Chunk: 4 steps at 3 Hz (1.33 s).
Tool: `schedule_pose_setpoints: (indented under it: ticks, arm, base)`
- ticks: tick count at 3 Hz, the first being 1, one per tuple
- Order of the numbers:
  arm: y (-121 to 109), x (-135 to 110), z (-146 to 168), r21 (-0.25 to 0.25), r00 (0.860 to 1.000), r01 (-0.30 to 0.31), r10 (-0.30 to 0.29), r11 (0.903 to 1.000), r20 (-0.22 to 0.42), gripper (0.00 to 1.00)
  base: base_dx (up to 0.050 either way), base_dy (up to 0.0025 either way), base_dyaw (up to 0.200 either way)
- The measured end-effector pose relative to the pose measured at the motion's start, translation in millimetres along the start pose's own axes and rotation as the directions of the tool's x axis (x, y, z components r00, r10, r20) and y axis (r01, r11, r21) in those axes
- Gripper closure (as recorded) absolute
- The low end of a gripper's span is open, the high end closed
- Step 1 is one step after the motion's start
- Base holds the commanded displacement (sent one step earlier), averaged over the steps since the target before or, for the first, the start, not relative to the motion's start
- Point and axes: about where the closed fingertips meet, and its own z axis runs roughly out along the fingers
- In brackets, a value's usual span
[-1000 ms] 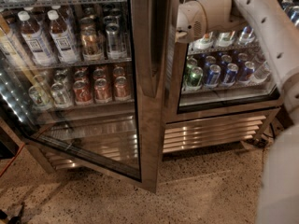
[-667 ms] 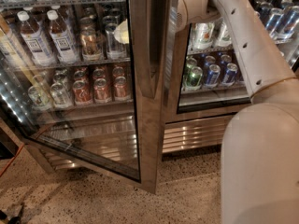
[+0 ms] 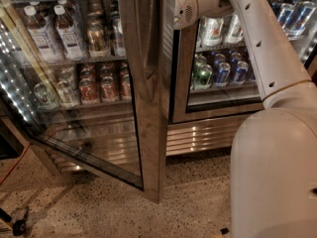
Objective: Open left fridge door
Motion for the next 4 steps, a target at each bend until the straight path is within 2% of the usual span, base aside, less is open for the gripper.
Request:
schedule_pose_setpoints:
  ticks: [1,2,4]
  arm:
    - [0.0,0.0,0.0,0.000,1.000,0.000,0.000,1.0000,0.000,1.00]
    - [0.0,0.0,0.0,0.000,1.000,0.000,0.000,1.0000,0.000,1.00]
    - [0.0,0.0,0.0,0.000,1.000,0.000,0.000,1.0000,0.000,1.00]
  base:
    - [0.000,0.00000,0.084]
    - [0.000,0.00007,0.183]
    - [-0.024,-0.00203,0.174]
